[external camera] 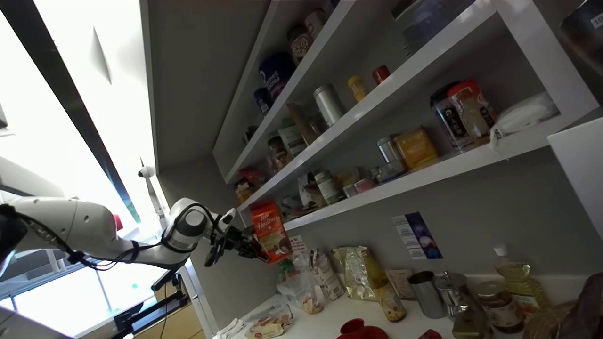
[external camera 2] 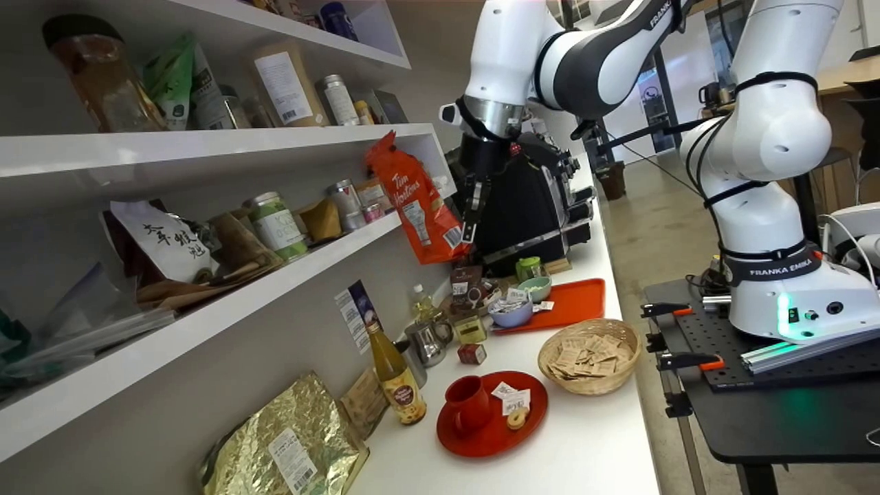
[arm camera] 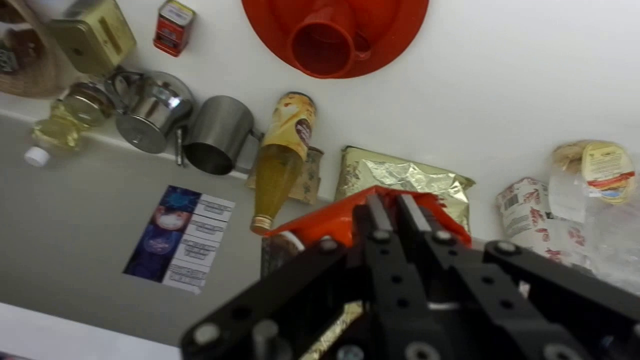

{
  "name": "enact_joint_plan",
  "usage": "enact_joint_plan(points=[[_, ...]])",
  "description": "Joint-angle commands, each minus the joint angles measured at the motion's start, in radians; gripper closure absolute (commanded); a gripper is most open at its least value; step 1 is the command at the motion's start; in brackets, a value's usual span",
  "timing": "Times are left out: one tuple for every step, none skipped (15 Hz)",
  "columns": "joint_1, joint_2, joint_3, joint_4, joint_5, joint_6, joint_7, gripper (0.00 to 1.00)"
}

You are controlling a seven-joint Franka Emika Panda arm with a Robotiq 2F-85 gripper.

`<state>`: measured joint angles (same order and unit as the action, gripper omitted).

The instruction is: Put the orange bag on the shelf

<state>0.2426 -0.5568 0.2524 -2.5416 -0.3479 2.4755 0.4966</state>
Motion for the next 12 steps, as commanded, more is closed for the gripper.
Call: enact_joint_plan(points=[[-0.121,-0.123,0.019,-0.047,0.034,-0.052,-0.006,0.96],[-0.154,-0.138,0.007,-0.057,0.033,-0.042,-0.012,0.96],[-0.191,-0.133,-0.006,-0.061,0.032,-0.025,-0.018,0.96],[-0.234,-0.127,-0.016,-0.066,0.02,-0.006,-0.017,0.96],[-0.274,-0.116,-0.029,-0.068,0.012,0.011,-0.021,0.96],[-0.31,-0.099,-0.039,-0.065,0.008,0.026,-0.025,0.96],[-0.349,-0.083,-0.051,-0.063,0.001,0.046,-0.031,0.96],[-0.386,-0.061,-0.07,-0.055,-0.004,0.069,-0.042,0.96],[-0.42,-0.044,-0.079,-0.05,-0.009,0.09,-0.045,0.96],[-0.451,-0.019,-0.095,-0.035,-0.012,0.111,-0.061,0.96],[-0.482,0.0,-0.102,-0.028,-0.018,0.137,-0.068,0.96],[-0.507,0.026,-0.115,-0.01,-0.019,0.157,-0.083,0.96]])
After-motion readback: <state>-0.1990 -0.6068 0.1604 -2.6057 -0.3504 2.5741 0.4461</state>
